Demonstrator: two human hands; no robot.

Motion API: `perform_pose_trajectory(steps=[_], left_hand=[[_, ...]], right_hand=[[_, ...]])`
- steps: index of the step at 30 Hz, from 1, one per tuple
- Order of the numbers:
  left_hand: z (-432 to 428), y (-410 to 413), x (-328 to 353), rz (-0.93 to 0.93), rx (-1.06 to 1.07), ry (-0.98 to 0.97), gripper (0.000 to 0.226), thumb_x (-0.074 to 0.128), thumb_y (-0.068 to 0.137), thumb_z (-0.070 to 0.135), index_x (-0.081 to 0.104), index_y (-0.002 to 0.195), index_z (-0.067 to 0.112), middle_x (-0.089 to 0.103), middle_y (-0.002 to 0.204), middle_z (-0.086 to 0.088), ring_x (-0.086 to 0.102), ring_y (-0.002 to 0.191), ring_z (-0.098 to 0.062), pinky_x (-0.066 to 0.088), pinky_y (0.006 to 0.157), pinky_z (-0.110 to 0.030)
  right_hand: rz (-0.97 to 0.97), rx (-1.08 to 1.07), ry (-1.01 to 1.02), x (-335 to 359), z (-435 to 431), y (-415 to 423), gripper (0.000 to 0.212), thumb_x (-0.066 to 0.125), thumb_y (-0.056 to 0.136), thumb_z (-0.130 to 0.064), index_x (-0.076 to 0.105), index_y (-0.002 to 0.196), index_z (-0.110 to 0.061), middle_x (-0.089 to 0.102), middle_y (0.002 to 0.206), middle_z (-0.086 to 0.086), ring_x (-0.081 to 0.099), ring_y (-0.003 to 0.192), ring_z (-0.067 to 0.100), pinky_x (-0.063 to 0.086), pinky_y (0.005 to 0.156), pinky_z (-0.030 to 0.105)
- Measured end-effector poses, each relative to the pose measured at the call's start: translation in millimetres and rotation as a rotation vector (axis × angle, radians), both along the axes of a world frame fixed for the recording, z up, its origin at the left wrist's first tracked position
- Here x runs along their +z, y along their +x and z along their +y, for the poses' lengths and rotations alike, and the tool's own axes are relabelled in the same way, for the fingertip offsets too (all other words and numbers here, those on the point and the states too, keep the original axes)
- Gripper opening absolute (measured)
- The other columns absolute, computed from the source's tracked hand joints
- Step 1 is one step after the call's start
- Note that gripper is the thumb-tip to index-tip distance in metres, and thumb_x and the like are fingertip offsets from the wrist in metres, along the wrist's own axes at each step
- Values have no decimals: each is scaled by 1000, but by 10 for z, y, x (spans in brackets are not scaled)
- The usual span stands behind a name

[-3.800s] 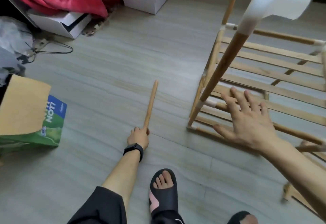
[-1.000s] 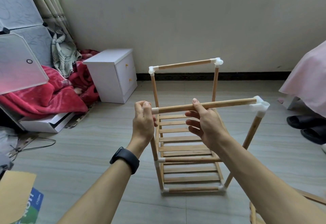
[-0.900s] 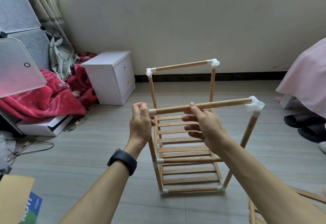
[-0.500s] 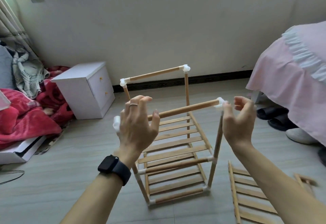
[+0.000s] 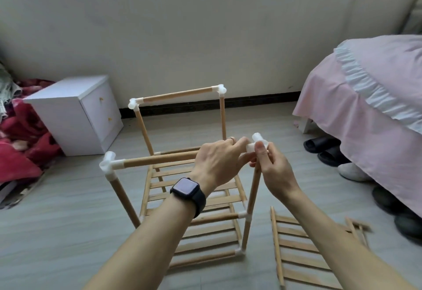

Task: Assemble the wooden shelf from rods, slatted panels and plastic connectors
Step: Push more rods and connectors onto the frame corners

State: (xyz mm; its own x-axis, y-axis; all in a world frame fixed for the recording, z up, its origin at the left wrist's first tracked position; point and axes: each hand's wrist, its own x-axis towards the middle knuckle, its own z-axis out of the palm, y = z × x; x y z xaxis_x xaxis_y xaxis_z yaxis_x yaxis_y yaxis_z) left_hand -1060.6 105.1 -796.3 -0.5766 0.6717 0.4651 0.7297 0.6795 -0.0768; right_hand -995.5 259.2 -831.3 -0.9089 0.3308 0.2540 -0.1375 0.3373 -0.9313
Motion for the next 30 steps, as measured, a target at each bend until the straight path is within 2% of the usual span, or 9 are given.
perform_pose_trajectory(steps=[2,5,9,14,17,20,22,25,30], left_hand=[[-104,24,-25,-16,13,23,49,27,100,67,53,122,33,61,84,9,56,61,-12,29,45,-22],[-204,19,26,-144,8,69,51,26,94,80,51,124,47,57,86,18,56,73,-7,33,51,-23],[-236,-19,159,-369,-15,67,59,25,88,86,46,132,54,68,110,21,62,98,-5,51,64,-24],[-251,-76,278,-488,-2,89,46,33,89,83,51,122,56,69,113,19,61,95,-6,41,61,-22],[-249,-72,309,-449,11,113,46,35,83,85,54,112,54,66,95,21,59,80,0,41,58,-22],[-206,-25,262,-353,-12,133,40,39,89,78,58,106,47,62,79,19,57,69,2,41,55,-22],[-213,-16,250,-345,-27,180,39,44,92,72,63,108,42,67,81,17,60,71,1,44,56,-22],[-248,-4,234,-329,-26,228,39,48,92,70,69,108,41,69,82,18,62,75,1,45,57,-21],[-219,38,171,-220,-23,166,45,40,98,67,72,109,36,69,86,15,63,73,-5,49,56,-23]], right_hand=[[-3,49,19,-29,-46,15,51,39,99,-65,61,105,-19,71,93,0,71,87,14,61,82,44],[8,82,27,-36,-117,33,51,38,97,-63,61,100,-18,67,86,-1,68,82,15,60,81,46],[16,99,21,-5,-146,42,52,36,99,-58,60,96,-13,64,84,0,65,80,17,59,81,46],[16,129,-19,8,-105,68,53,37,98,-57,60,99,-9,62,84,1,63,79,16,58,81,39],[8,124,-21,8,-84,85,54,37,98,-59,59,101,-9,63,85,1,64,81,17,57,82,37],[-4,116,-23,16,-68,89,54,37,100,-58,59,102,-8,63,86,3,65,84,24,57,85,43],[-9,118,-16,23,-69,81,52,39,103,-54,59,103,-6,63,87,4,66,85,24,57,87,46],[-6,116,-29,21,-73,62,50,42,104,-52,60,104,-6,64,88,4,66,84,22,57,85,41],[8,107,-42,20,-87,52,47,43,101,-56,64,102,-14,66,88,2,67,86,21,59,84,37]])
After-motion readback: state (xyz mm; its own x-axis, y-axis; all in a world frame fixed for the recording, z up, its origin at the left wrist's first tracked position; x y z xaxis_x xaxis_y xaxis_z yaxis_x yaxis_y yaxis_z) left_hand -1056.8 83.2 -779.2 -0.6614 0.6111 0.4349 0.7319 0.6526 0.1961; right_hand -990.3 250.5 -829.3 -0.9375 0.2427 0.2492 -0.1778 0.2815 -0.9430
